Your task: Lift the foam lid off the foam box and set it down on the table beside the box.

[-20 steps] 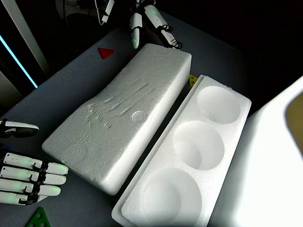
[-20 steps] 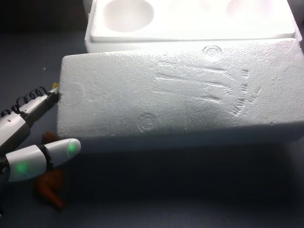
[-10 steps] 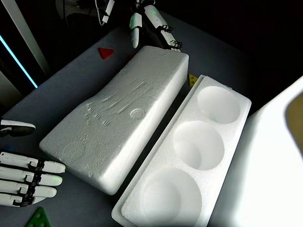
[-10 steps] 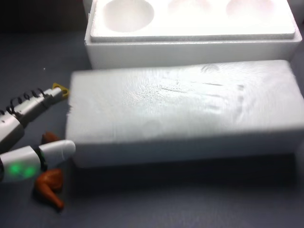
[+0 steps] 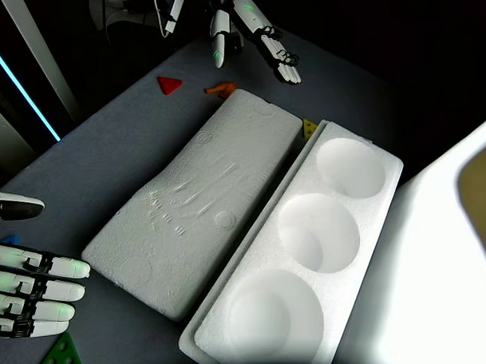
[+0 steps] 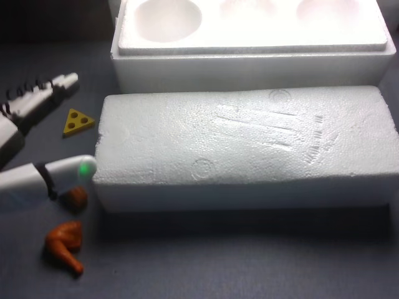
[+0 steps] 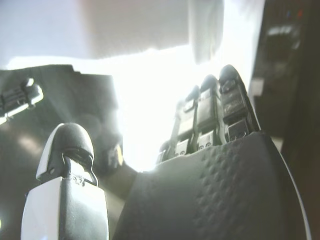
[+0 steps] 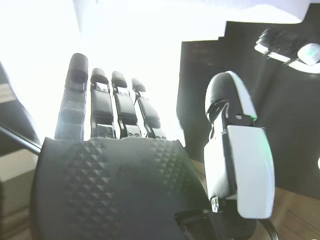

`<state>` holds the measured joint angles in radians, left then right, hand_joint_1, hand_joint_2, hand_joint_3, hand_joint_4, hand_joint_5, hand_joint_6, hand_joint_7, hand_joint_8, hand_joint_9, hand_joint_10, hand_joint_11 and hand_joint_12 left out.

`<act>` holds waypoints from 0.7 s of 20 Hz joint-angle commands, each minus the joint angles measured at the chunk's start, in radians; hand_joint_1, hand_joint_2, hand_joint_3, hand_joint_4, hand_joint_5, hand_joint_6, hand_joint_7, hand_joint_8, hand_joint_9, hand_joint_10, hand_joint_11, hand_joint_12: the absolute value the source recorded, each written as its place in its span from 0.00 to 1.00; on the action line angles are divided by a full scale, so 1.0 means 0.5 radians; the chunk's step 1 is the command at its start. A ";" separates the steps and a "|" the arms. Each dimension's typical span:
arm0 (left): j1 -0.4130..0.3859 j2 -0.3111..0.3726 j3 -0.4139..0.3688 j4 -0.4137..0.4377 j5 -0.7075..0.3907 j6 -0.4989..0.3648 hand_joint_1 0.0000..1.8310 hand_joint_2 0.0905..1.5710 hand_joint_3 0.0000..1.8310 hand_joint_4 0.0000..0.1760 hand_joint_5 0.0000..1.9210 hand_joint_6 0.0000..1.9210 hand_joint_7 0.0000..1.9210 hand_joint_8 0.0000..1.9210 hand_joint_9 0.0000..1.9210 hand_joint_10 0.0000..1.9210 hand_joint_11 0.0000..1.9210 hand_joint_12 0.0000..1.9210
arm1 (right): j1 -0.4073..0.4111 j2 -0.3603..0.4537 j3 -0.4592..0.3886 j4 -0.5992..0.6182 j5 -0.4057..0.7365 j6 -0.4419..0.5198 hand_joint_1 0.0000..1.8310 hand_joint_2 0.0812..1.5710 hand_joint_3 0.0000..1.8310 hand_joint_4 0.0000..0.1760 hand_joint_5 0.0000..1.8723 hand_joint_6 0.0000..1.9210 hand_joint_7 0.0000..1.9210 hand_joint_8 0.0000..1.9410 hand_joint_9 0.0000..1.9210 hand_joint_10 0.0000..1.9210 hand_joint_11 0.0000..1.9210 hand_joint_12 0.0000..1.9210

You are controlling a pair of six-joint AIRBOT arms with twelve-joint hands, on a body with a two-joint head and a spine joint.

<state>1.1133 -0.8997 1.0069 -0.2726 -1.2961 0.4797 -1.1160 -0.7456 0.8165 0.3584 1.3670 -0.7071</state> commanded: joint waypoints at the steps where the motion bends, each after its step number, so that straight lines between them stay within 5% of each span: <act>1: -0.044 0.020 0.013 0.050 -0.244 0.011 0.19 0.73 0.00 0.31 0.00 0.00 0.00 0.00 0.00 0.00 0.00 0.00 | 0.034 0.030 0.014 -0.020 0.260 -0.009 0.10 0.83 0.02 0.00 0.00 0.00 0.00 0.00 0.00 0.00 0.00 0.00; 8: -0.430 -0.030 0.168 0.342 0.048 0.023 0.16 0.75 0.01 0.37 0.00 0.00 0.00 0.00 0.00 0.00 0.00 0.00 | 0.364 0.020 0.113 -0.239 0.013 -0.095 0.15 0.81 0.00 0.14 0.00 0.00 0.00 0.00 0.00 0.00 0.00 0.00; 10: -0.502 -0.051 0.205 0.406 0.102 0.007 0.16 0.75 0.00 0.41 0.00 0.00 0.00 0.00 0.00 0.00 0.00 0.00 | 0.495 -0.012 0.158 -0.313 -0.104 -0.114 0.16 0.80 0.00 0.32 0.00 0.00 0.00 0.00 0.00 0.00 0.00 0.00; 11: -0.545 -0.064 0.225 0.443 0.143 0.000 0.15 0.74 0.00 0.46 0.00 0.00 0.00 0.00 0.00 0.00 0.00 0.00 | 0.564 -0.031 0.182 -0.358 -0.169 -0.120 0.16 0.79 0.00 0.27 0.00 0.00 0.00 0.00 0.00 0.00 0.00 0.00; 13: -0.579 -0.076 0.243 0.473 0.172 -0.009 0.15 0.75 0.00 0.39 0.00 0.00 0.00 0.00 0.00 0.00 0.00 0.00 | 0.627 -0.051 0.206 -0.395 -0.221 -0.127 0.16 0.79 0.00 0.13 0.00 0.00 0.00 0.00 0.00 0.00 0.00 0.00; 14: -0.590 -0.079 0.248 0.485 0.182 -0.012 0.16 0.75 0.00 0.40 0.00 0.00 0.00 0.00 0.00 0.00 0.00 0.00 | 0.645 -0.055 0.211 -0.403 -0.236 -0.127 0.16 0.78 0.00 0.17 0.00 0.00 0.00 0.00 0.00 0.00 0.00 0.00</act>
<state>0.8288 -0.9394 1.1259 -0.0166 -1.0996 0.4782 -0.8066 -0.7799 0.9157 0.1406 1.1389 -0.7692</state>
